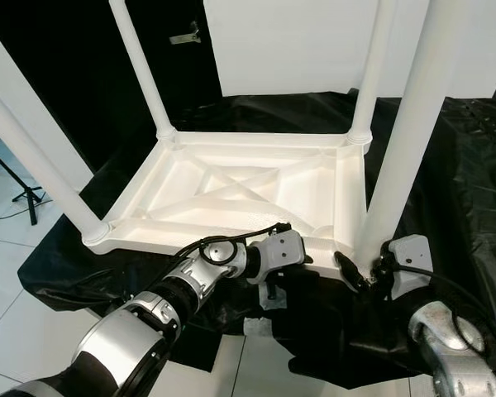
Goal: Building children table
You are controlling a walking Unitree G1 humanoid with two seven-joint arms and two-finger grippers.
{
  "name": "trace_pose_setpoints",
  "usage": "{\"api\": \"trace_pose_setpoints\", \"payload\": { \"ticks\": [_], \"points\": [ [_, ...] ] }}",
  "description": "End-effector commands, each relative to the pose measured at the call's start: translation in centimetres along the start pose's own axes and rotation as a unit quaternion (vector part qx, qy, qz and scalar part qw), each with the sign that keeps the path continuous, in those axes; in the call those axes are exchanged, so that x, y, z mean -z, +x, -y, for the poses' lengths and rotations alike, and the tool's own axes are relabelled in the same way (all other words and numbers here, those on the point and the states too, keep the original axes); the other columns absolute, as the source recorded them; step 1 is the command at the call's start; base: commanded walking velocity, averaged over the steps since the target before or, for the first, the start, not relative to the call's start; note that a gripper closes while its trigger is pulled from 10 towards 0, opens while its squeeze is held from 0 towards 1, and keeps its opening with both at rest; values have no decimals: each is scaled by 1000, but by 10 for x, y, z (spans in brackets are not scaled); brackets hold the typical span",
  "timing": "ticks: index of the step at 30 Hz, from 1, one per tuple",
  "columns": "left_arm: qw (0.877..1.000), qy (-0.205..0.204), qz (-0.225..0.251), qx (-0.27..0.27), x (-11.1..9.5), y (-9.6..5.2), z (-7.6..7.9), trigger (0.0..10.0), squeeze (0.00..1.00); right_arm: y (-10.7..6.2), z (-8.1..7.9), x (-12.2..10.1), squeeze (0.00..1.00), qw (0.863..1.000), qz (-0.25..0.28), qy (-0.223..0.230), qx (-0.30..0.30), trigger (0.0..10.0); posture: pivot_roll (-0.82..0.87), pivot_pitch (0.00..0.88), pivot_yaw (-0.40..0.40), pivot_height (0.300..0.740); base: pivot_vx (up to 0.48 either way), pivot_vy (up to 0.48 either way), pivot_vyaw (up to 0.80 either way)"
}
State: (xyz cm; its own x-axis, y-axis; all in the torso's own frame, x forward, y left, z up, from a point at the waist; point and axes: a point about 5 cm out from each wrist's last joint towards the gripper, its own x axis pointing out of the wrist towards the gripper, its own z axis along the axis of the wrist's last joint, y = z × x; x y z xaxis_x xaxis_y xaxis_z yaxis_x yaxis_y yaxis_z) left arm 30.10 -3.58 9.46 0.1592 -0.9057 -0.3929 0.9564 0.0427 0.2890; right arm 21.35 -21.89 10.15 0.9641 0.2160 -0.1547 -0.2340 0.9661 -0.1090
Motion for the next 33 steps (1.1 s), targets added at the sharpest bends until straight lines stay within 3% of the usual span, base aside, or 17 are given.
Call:
{"api": "trace_pose_setpoints", "payload": {
  "ticks": [1, 3, 5, 9, 15, 16, 17, 18, 19, 22, 23, 24, 25, 29, 32, 33],
  "points": [
    [999, -27, -33, -33, 16, 5, 10, 10000, 0, -2, -35, 36, 0, 995, -84, 57, -22, 0, -10, 0, 112, 740, 0, 0, 0],
    [999, -26, -33, -32, 16, 5, 10, 10000, 0, -3, -38, 35, 0, 993, -65, 79, 53, 0, -9, 0, 112, 740, 0, 0, 0],
    [999, -26, -33, -32, 16, 5, 10, 10000, 0, -5, -39, 33, 0, 990, -39, 95, 92, 0, -8, 0, 113, 740, 0, 0, 0],
    [999, -25, -33, -30, 16, 5, 11, 10000, 0, -6, -35, 26, 0, 987, 2, 104, 121, 0, -12, 0, 117, 740, 0, 0, 0],
    [999, -26, -33, -28, 17, 6, 12, 10000, 0, 0, -41, 25, 0, 990, -5, 96, 107, 0, -11, 0, 117, 740, 0, 0, 0],
    [999, -26, -33, -28, 17, 5, 12, 10000, 0, 2, -43, 25, 0, 992, -11, 86, 94, 5961, -11, 0, 117, 740, 0, 0, 0],
    [999, -26, -34, -29, 16, 5, 11, 10000, 0, 3, -44, 25, 239, 993, -13, 76, 86, 10000, -11, 0, 115, 740, 0, 0, 0],
    [999, -26, -34, -29, 16, 5, 11, 10000, 0, 3, -44, 25, 239, 993, -13, 76, 86, 10000, -11, 0, 115, 740, 0, 0, 0],
    [999, -25, -34, -30, 16, 5, 11, 10000, 0, 4, -44, 24, 1000, 995, -14, 66, 75, 10000, -8, 0, 115, 740, 0, 0, 0],
    [999, -25, -34, -32, 16, 5, 10, 10000, 0, 6, -39, 20, 1000, 997, 1, 42, 63, 10000, -6, 0, 113, 740, 0, 0, 0],
    [999, -25, -34, -33, 16, 4, 9, 10000, 0, 7, -32, 17, 643, 998, 10, 29, 53, 10000, -7, 0, 113, 740, 0, 0, 0],
    [999, -25, -34, -33, 16, 4, 9, 10000, 0, 7, -32, 17, 643, 998, 10, 29, 53, 10000, -7, 0, 113, 740, 0, 0, 0],
    [999, -26, -35, -33, 17, 4, 10, 10000, 0, 8, -21, 12, 0, 999, 19, 10, 30, 10000, -10, 0, 117, 740, 0, 0, 0],
    [999, -26, -35, -31, 17, 4, 11, 10000, 0, 8, -14, 8, 0, 1000, 21, -7, -14, 10000, -12, 0, 118, 740, 0, 0, 0],
    [999, -25, -34, -30, 17, 5, 11, 10000, 0, 4, -12, 7, 0, 994, -4, -12, -113, 10000, -11, 0, 120, 740, 0, 0, 0],
    [999, -25, -34, -30, 17, 5, 11, 10000, 0, 4, -12, 7, 0, 994, -4, -12, -113, 10000, -11, 0, 120, 740, 0, 0, 0]
  ]
}}
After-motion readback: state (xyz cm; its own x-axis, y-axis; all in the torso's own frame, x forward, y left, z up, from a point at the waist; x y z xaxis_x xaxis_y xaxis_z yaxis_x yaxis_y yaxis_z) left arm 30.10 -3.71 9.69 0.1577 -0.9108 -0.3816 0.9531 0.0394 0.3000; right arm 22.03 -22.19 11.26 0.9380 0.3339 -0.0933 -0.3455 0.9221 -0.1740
